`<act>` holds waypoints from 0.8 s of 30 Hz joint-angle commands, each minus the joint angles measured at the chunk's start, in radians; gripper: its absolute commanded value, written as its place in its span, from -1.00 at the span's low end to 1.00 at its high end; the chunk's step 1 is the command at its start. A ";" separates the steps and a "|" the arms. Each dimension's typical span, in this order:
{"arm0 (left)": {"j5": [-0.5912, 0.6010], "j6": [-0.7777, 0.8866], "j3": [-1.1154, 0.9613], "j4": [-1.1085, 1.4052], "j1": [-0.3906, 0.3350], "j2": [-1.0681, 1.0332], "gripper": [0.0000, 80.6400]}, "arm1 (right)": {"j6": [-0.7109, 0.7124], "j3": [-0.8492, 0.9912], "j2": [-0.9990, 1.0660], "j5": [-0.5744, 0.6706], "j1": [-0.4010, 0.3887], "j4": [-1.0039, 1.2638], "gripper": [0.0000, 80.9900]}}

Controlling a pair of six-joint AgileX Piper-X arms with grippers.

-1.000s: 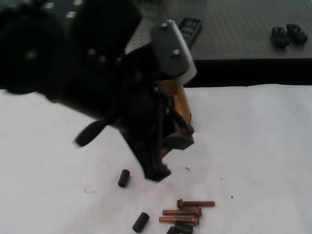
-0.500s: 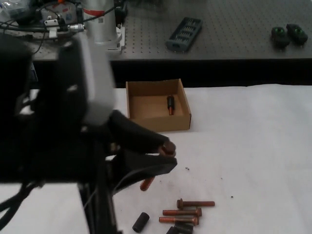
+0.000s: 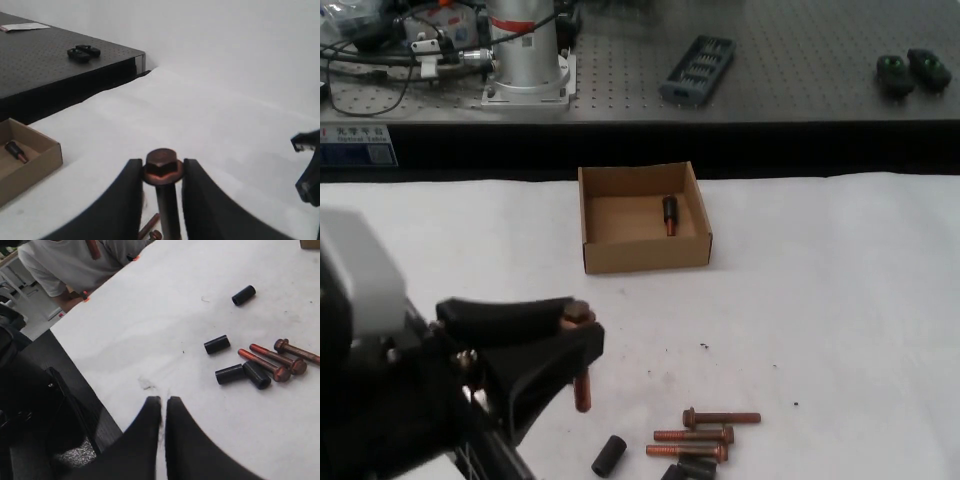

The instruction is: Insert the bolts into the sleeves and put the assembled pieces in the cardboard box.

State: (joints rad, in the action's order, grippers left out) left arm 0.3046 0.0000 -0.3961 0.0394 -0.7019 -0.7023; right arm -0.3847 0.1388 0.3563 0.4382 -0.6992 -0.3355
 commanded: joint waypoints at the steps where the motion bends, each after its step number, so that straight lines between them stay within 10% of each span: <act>1: -0.083 0.140 0.143 0.272 0.000 0.010 -0.98 | -0.024 0.003 0.014 -0.035 -0.002 0.043 -0.87; 24: -0.371 0.067 0.195 0.284 -0.110 0.058 -0.98 | -0.101 0.321 0.807 -0.039 -0.002 0.283 -0.87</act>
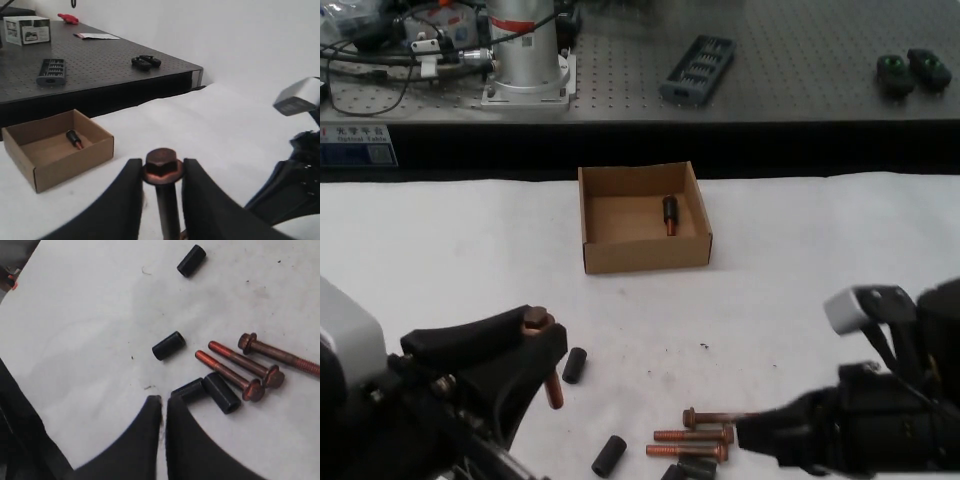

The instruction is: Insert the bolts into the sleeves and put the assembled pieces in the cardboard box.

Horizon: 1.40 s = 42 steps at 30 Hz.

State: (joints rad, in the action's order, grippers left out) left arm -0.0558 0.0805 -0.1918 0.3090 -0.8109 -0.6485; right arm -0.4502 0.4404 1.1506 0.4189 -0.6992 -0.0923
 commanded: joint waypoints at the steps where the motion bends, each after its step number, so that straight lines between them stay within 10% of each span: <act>1: -0.016 -0.025 -0.001 0.021 -0.008 0.014 -0.98 | -0.035 0.031 0.026 -0.020 -0.002 0.039 -0.87; 4: -0.023 -0.039 0.035 0.044 -0.023 0.040 -0.98 | -0.035 0.058 0.077 -0.020 -0.002 0.039 -0.98; 10: -0.023 -0.043 0.067 0.068 -0.024 0.062 -0.98 | 0.076 0.116 0.177 -0.005 -0.002 -0.031 -0.12; 18: -0.023 -0.049 0.067 0.067 -0.024 0.062 -0.98 | 0.395 0.286 0.270 -0.163 -0.002 -0.350 -0.47; 42: -0.030 -0.087 0.067 0.067 -0.024 0.062 -0.98 | 0.795 0.496 0.507 -0.380 -0.153 -0.638 -0.47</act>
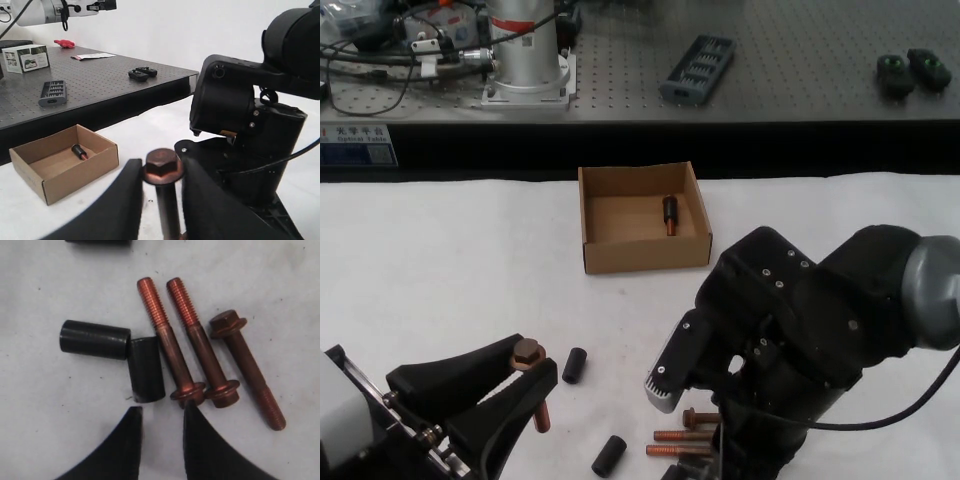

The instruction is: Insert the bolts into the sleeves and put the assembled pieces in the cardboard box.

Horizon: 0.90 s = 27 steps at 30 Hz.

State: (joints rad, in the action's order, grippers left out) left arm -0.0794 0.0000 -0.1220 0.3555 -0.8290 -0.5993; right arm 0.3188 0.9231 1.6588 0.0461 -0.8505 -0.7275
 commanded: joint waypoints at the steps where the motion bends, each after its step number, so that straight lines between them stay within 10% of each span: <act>1: -0.007 -0.007 -0.003 0.021 -0.005 0.013 -0.98 | 0.042 0.013 -0.001 -0.007 -0.002 -0.002 -0.47; 27: -0.006 -0.011 -0.003 0.017 -0.005 0.013 -0.98 | 0.086 0.013 0.063 0.101 -0.014 0.082 -0.47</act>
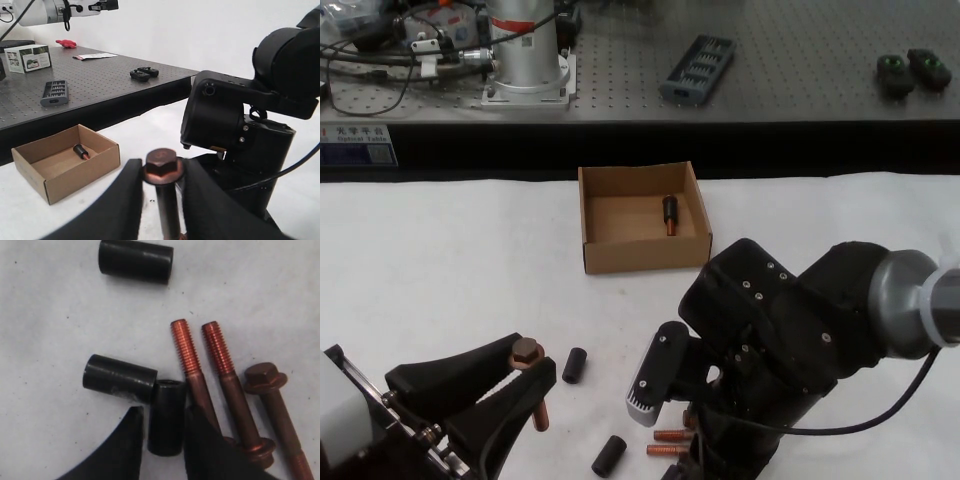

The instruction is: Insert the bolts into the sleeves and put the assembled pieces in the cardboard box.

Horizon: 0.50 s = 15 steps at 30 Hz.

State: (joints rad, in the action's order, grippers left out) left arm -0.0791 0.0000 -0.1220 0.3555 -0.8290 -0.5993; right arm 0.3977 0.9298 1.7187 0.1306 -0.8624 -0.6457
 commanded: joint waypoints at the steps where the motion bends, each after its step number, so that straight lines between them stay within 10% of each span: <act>1: -0.007 -0.011 -0.003 0.017 -0.005 0.013 -0.98 | 0.007 0.007 0.002 0.017 -0.002 0.003 -0.47; 15: -0.007 -0.011 -0.003 0.014 -0.005 0.013 -0.98 | 0.007 0.007 0.011 0.067 -0.002 0.053 -0.67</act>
State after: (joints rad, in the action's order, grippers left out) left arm -0.0791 0.0000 -0.1220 0.3555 -0.8290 -0.5993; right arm 0.3977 0.9298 1.7215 0.1752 -0.8624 -0.6040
